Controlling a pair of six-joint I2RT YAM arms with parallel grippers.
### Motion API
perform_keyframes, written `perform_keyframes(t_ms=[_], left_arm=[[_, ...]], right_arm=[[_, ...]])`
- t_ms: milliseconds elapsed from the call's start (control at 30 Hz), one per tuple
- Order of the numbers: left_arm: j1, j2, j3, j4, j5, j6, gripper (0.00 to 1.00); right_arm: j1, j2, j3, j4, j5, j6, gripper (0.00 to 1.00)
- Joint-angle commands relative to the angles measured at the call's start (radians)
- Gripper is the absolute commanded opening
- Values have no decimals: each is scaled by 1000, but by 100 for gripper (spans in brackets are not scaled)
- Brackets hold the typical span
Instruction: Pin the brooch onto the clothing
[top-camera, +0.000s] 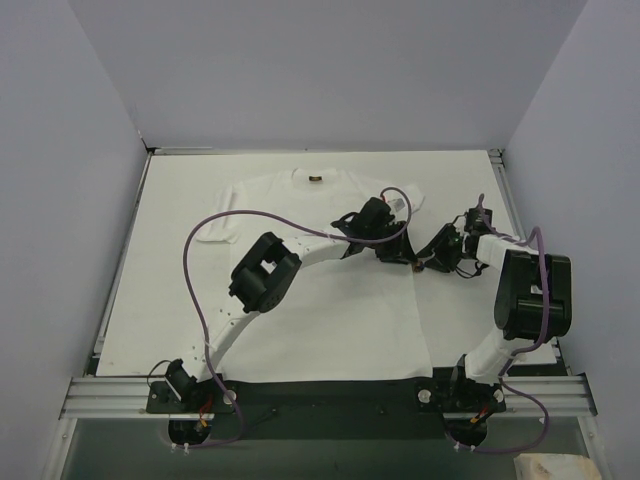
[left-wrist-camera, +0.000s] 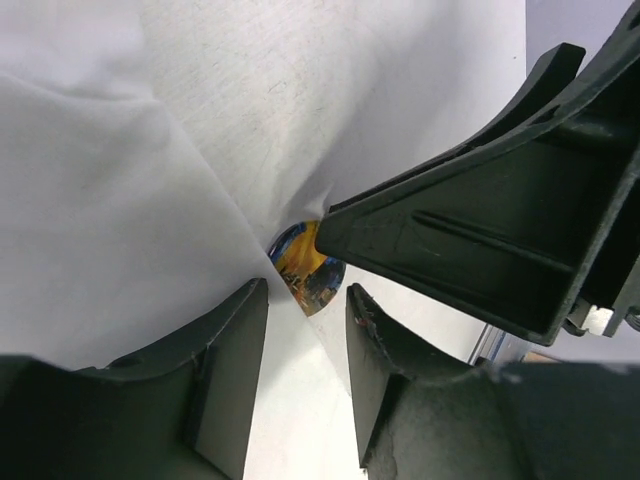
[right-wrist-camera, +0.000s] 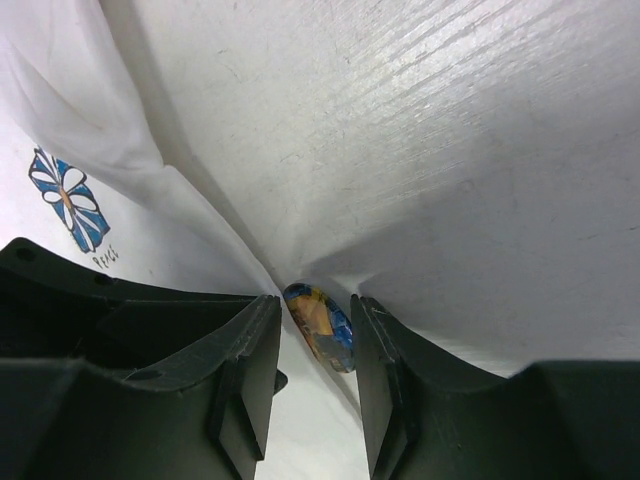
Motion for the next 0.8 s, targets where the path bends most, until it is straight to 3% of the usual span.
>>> perform_keyframes(t_ms=[0, 467, 667, 767], left_arm=[[-15, 43, 24, -15, -7, 3, 45], [-12, 58, 27, -23, -6, 3, 38], [-14, 55, 21, -12, -1, 3, 38], [-11, 40, 4, 14, 2, 3, 39]], right_arm=[[9, 17, -70, -54, -42, 13, 35], [-11, -41, -96, -28, -79, 25, 28], [-11, -64, -88, -71, -33, 5, 6], [-13, -87, -76, -109, 15, -13, 0]])
